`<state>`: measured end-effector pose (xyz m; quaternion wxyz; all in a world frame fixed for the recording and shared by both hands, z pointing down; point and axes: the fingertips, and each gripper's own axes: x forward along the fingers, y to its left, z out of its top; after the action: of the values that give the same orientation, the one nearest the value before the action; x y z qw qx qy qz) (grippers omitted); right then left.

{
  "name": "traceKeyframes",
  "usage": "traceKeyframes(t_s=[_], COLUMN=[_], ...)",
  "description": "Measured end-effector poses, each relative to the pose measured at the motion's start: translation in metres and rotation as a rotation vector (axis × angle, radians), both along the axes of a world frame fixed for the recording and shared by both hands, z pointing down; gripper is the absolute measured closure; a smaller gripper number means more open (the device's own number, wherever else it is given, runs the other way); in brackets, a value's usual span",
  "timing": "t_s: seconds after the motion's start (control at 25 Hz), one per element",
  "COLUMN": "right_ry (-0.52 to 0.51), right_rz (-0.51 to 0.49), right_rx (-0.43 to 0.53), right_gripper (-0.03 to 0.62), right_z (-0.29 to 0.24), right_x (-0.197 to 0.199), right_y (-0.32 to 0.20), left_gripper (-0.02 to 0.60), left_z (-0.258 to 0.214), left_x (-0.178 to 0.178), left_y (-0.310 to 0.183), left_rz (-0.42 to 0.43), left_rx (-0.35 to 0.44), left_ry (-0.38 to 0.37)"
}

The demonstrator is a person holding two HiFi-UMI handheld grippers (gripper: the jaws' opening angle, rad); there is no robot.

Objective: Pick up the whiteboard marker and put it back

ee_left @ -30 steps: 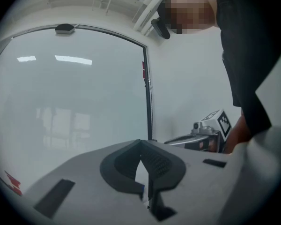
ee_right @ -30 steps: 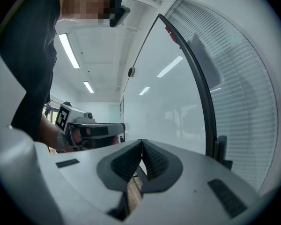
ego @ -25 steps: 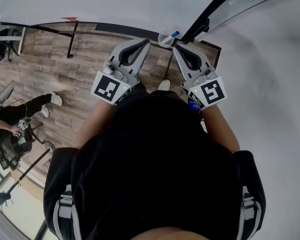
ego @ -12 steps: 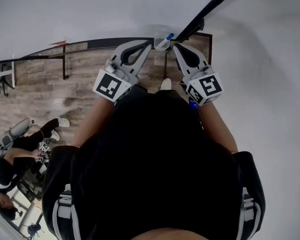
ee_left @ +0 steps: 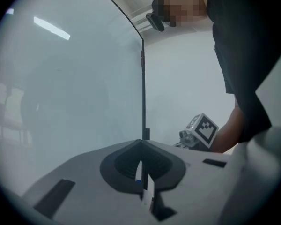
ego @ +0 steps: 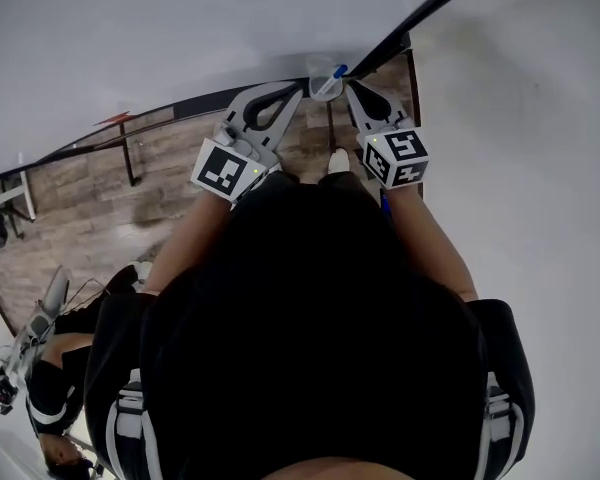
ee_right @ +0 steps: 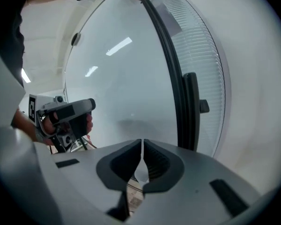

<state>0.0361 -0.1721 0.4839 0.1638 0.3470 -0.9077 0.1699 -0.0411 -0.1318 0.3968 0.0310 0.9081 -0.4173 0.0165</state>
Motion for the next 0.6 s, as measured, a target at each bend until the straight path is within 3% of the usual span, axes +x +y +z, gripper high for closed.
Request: traceKeyframes(t_s=[0.36, 0.6], right_ry=[0.085, 0.056], right_rz=[0.168, 0.306], right_rx=[-0.080, -0.156], right_gripper=[0.562, 0.514], right_z=[0.044, 0.074], right_x=[-0.004, 0.001], right_y=[-0.010, -0.023], left_gripper=[0.578, 0.578], left_z=[0.011, 0.016], left_x=[-0.009, -0.020], left_y=[0.004, 0.007], left_rz=[0.110, 0.163], left_rx=[-0.012, -0.029], left_ry=[0.029, 0.036])
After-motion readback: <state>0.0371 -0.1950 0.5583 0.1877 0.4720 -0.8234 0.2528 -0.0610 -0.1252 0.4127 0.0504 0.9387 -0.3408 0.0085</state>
